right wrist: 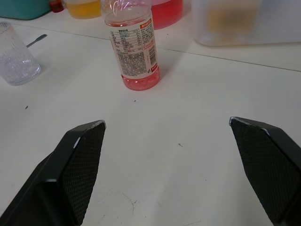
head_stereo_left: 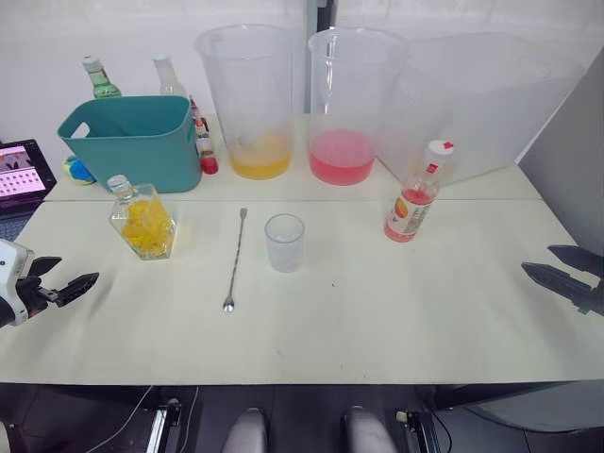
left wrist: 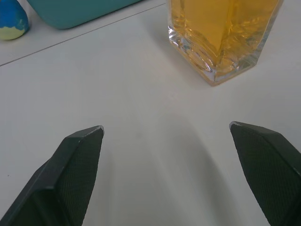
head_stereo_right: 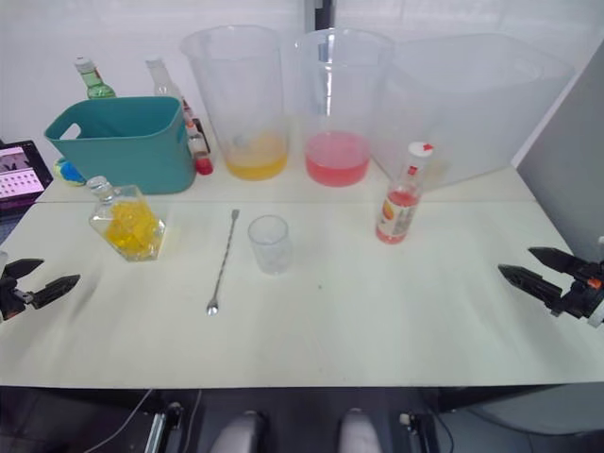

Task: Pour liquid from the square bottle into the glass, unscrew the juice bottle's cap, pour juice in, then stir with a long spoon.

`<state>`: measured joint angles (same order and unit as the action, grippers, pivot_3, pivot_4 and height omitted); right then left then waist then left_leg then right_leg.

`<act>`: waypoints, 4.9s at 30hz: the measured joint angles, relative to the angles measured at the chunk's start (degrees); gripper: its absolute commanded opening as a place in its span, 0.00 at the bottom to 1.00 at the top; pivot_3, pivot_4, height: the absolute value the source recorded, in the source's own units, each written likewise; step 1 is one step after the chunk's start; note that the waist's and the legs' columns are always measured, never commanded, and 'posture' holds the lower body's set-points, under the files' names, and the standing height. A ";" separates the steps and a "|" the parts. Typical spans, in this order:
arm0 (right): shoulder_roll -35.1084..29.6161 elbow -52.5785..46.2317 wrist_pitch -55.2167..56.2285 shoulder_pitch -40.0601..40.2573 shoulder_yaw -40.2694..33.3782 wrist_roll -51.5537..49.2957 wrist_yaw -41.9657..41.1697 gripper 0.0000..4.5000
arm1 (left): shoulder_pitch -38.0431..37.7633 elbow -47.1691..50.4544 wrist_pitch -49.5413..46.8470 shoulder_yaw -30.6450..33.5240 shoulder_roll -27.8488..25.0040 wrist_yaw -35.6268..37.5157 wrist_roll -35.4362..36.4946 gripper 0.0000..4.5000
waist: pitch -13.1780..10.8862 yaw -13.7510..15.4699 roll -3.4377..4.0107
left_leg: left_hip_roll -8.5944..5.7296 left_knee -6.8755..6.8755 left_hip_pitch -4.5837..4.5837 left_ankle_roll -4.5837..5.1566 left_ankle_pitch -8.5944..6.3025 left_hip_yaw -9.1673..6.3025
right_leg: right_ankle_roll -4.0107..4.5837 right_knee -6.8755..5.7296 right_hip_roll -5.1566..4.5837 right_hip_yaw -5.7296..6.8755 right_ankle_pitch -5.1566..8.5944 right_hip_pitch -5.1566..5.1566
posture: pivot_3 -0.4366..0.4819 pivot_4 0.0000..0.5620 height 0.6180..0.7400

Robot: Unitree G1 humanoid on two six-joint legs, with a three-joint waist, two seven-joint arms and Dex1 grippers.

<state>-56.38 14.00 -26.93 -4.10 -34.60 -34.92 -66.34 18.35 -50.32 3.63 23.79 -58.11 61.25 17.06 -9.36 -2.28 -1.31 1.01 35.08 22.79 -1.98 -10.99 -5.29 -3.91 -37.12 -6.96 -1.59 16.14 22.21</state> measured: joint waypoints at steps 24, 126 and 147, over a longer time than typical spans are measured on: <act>2.37 -24.55 -19.96 -30.89 24.92 -15.51 -6.29 0.99 | -33.70 52.44 -10.99 18.31 27.27 -15.33 18.27 1.00 | -0.10 1.76 -0.13 | 0.04 0.32 0.08 0.04 -0.05 0.34 | -0.02 0.07 0.00 -0.37 -0.03 0.07 | 0.48 0.27 1.00; -2.65 -37.54 -24.48 -19.45 16.85 -22.24 4.56 1.00 | 2.34 57.90 -28.65 -26.28 22.87 14.21 20.57 0.63 | -0.80 1.56 -0.80 | -0.02 0.94 0.72 0.19 -0.15 0.26 | -0.18 0.01 0.03 -0.35 -0.12 0.38 | 0.48 0.27 1.00; -4.29 -41.80 -25.99 -13.02 10.59 -24.88 9.13 1.00 | 5.35 43.50 -5.67 -32.06 27.45 21.17 6.89 0.63 | -0.80 1.54 -0.74 | -0.02 1.04 0.61 0.22 -0.16 0.27 | -0.19 0.02 0.03 -0.36 -0.11 0.21 | 0.48 0.27 1.00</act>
<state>-60.67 -27.81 -52.91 -17.12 -24.01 -59.79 -57.20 23.69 -6.81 -2.04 -8.27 -30.66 82.42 23.96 -10.16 -0.74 -2.05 0.99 36.12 23.40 -1.76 -11.15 -5.03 -4.09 -37.10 -6.94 -1.95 16.03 22.42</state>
